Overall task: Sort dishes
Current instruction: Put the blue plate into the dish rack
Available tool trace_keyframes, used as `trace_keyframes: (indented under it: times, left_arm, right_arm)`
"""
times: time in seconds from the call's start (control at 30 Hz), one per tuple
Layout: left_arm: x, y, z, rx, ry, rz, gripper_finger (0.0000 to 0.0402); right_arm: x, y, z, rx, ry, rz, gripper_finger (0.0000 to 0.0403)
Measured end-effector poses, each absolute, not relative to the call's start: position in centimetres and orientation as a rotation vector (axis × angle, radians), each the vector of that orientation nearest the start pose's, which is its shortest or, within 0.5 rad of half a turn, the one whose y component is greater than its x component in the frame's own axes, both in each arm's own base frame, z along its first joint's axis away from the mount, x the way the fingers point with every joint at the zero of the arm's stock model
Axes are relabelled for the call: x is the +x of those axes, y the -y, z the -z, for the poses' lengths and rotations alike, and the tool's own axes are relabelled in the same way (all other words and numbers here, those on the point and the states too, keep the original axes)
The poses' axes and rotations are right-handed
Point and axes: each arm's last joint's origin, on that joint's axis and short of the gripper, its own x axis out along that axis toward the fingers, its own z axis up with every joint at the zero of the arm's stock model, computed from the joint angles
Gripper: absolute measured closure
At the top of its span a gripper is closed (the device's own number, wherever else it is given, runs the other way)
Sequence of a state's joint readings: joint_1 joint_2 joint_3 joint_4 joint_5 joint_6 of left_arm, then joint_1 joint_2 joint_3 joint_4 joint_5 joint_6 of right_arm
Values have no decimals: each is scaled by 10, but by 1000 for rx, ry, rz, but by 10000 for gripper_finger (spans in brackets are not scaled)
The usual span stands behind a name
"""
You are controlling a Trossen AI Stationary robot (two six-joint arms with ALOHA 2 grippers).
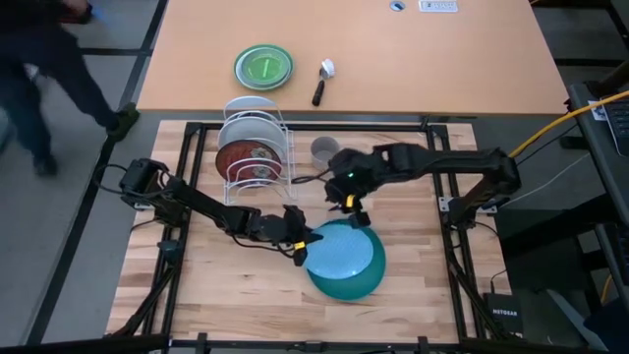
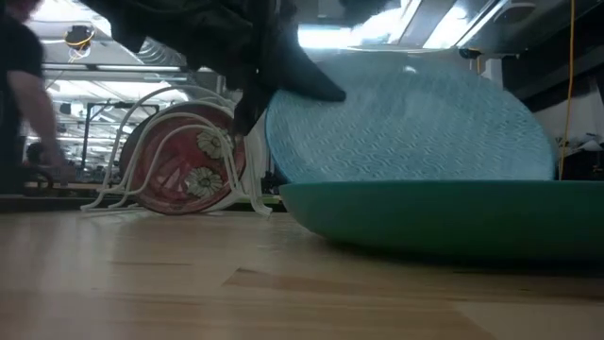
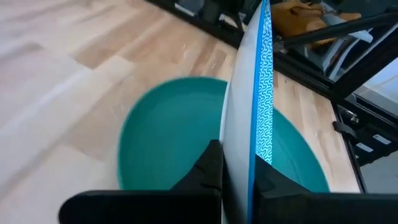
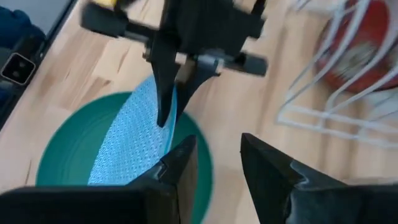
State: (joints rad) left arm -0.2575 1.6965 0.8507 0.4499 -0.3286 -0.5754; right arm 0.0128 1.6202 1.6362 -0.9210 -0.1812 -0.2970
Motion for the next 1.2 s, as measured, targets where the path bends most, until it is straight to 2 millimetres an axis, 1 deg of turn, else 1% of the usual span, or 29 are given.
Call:
trace_keyframes:
  times: [0.07, 0.27, 0.37, 0.47, 0.57, 0.63, 0.77, 0.87, 0.97, 1.07, 1.2]
  left_arm:
    - [336, 77, -194, -436, -326, -177, 400]
    - [322, 65, -240, -344, -188, -199, 400]
    - [312, 57, -258, -313, -150, -217, 400]
    - [303, 53, -271, -290, -132, -234, 400]
    - [292, 50, -282, -229, -136, -269, 400]
    - [281, 46, -293, -182, -124, -306, 400]
    - [252, 35, -320, -121, -64, -417, 400]
    - [229, 28, -337, -74, -37, -501, 400]
    - [206, 21, -353, -14, -1, -584, 400]
    - [187, 15, -362, 63, -7, -679, 400]
    - [171, 11, -361, 153, -80, -743, 400]
  right_arm:
    - [331, -9, -374, -237, -831, -299, 274]
    - [307, -5, -434, -324, -729, -182, 274]
    - [295, -4, -458, -369, -675, -142, 274]
    - [287, -3, -474, -384, -632, -120, 274]
    - [278, -3, -483, -397, -614, -121, 274]
    - [273, -3, -486, -398, -616, -121, 274]
    - [259, -3, -493, -399, -597, -116, 274]
    - [252, -3, -496, -400, -590, -111, 274]
    - [249, -1, -497, -415, -601, -69, 274]
    - [247, 0, -496, -429, -624, -28, 274]
    - [246, 1, -494, -436, -654, -15, 274]
